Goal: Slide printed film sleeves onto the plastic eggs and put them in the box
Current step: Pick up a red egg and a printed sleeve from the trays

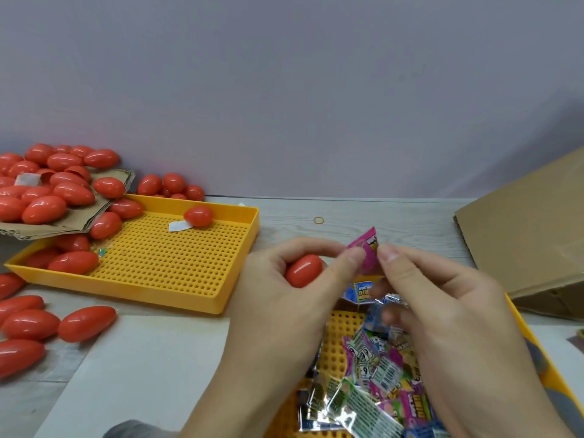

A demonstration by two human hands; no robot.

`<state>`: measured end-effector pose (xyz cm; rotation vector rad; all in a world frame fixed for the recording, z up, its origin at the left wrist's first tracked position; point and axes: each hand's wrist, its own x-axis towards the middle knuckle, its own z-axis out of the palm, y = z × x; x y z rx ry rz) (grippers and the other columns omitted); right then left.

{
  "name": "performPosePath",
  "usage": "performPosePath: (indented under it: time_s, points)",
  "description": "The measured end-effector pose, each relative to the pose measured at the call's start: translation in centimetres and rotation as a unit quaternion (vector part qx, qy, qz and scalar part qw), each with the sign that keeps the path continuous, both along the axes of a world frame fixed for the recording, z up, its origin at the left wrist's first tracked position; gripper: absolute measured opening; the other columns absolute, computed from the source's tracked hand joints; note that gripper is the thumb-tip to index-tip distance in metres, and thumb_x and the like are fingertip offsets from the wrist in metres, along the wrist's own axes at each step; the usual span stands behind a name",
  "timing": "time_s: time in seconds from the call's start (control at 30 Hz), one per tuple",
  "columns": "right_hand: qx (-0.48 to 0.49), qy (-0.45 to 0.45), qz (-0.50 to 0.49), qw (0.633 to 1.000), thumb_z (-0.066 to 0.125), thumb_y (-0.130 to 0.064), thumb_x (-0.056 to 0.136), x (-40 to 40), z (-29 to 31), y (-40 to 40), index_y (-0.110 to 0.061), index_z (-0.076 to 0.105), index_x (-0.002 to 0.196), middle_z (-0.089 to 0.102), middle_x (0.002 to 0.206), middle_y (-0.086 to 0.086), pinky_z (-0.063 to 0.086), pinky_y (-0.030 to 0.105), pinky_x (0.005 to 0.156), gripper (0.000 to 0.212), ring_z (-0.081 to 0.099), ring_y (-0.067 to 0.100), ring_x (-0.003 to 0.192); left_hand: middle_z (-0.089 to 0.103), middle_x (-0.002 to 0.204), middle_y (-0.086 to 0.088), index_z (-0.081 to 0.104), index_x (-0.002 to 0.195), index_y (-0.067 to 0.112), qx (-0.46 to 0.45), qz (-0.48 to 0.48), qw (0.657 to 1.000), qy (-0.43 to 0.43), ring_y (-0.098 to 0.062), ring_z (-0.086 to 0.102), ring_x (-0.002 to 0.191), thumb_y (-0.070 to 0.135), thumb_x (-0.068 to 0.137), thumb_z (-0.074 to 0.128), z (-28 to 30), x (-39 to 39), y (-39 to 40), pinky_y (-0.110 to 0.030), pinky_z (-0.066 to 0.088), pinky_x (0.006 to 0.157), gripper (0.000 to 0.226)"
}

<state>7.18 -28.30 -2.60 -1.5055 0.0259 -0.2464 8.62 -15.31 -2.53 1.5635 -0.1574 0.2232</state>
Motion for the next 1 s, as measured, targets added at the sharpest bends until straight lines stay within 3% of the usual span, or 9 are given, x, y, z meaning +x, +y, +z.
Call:
performPosePath:
  time_s: [0.07, 0.23, 0.33, 0.47, 0.57, 0.7, 0.83, 1.0]
  points:
    - [0.018, 0.003, 0.009, 1.0, 0.081, -0.05, 0.067, 0.14, -0.13, 0.05, -0.034, 0.08, 0.087, 0.072, 0.073, 0.003, 0.044, 0.033, 0.059, 0.026, 0.058, 0.012, 0.061, 0.067, 0.064, 0.011, 0.077, 0.076, 0.025, 0.029, 0.015, 0.999, -0.015, -0.001, 0.058, 0.05, 0.042, 0.067, 0.076, 0.25, -0.14, -0.14, -0.016, 0.045, 0.045, 0.019]
    - [0.049, 0.011, 0.052, 0.997, 0.067, -0.065, 0.065, 0.27, -0.32, -0.11, -0.027, 0.079, 0.093, 0.073, 0.08, 0.009, 0.044, 0.036, 0.062, 0.049, 0.061, 0.019, 0.064, 0.056, 0.051, 0.012, 0.073, 0.07, 0.019, 0.016, 0.018, 1.0, -0.015, -0.001, 0.048, 0.042, 0.041, 0.068, 0.074, 0.39, -0.2, -0.03, -0.013, 0.039, 0.044, 0.022]
    - [0.052, 0.009, 0.039, 0.998, 0.084, -0.055, 0.062, 0.38, -0.3, 0.01, -0.031, 0.079, 0.09, 0.073, 0.072, 0.006, 0.046, 0.029, 0.057, 0.038, 0.063, 0.013, 0.061, 0.054, 0.047, 0.013, 0.074, 0.069, 0.021, 0.026, 0.013, 0.999, -0.016, -0.001, 0.049, 0.041, 0.046, 0.068, 0.071, 0.56, -0.38, -0.14, -0.011, 0.038, 0.044, 0.026]
    - [0.055, 0.015, -0.003, 0.998, 0.072, -0.052, 0.049, 0.45, -0.31, 0.14, -0.036, 0.079, 0.081, 0.07, 0.063, 0.002, 0.046, 0.021, 0.051, 0.036, 0.064, 0.008, 0.057, 0.053, 0.045, 0.013, 0.073, 0.065, 0.025, 0.053, 0.01, 0.998, -0.015, 0.0, 0.05, 0.041, 0.051, 0.071, 0.066, 0.57, -0.48, -0.25, -0.011, 0.039, 0.044, 0.027]
    - [0.017, 0.015, -0.015, 1.0, 0.07, -0.05, 0.054, 0.17, 0.05, 0.13, -0.035, 0.078, 0.078, 0.071, 0.062, 0.0, 0.047, 0.016, 0.05, 0.03, 0.063, 0.006, 0.054, 0.055, 0.047, 0.014, 0.075, 0.067, 0.027, 0.034, 0.008, 0.999, -0.007, 0.0, 0.051, 0.042, 0.049, 0.071, 0.067, 0.59, -0.47, -0.26, -0.011, 0.039, 0.044, 0.024]
    - [-0.037, 0.013, -0.036, 0.999, 0.074, -0.034, 0.068, 0.03, 0.3, 0.28, -0.037, 0.075, 0.072, 0.068, 0.055, -0.003, 0.045, 0.011, 0.046, 0.005, 0.061, 0.001, 0.047, 0.062, 0.057, 0.013, 0.075, 0.077, 0.029, 0.012, 0.019, 1.0, -0.01, -0.001, 0.054, 0.045, 0.045, 0.067, 0.071, 0.51, -0.32, -0.01, -0.013, 0.042, 0.045, 0.019]
    - [-0.075, 0.008, -0.096, 0.992, 0.073, -0.029, 0.071, 0.09, -0.02, 0.05, -0.032, 0.074, 0.068, 0.067, 0.052, -0.003, 0.044, 0.012, 0.042, 0.005, 0.059, 0.004, 0.044, 0.065, 0.062, 0.013, 0.075, 0.072, 0.028, 0.023, -0.016, 0.999, -0.019, -0.002, 0.057, 0.048, 0.04, 0.069, 0.086, 0.47, -0.35, 0.0, -0.015, 0.044, 0.046, 0.017]
    - [-0.062, 0.003, -0.119, 0.991, 0.076, -0.016, 0.076, 0.34, -0.36, -0.36, -0.022, 0.071, 0.067, 0.069, 0.059, -0.002, 0.048, 0.015, 0.043, 0.012, 0.065, 0.01, 0.048, 0.053, 0.049, 0.012, 0.073, 0.072, 0.019, -0.021, -0.118, 0.993, 0.021, -0.003, 0.047, 0.042, 0.042, 0.063, 0.073, 0.02, -0.35, -0.06, -0.017, 0.04, 0.045, 0.025]
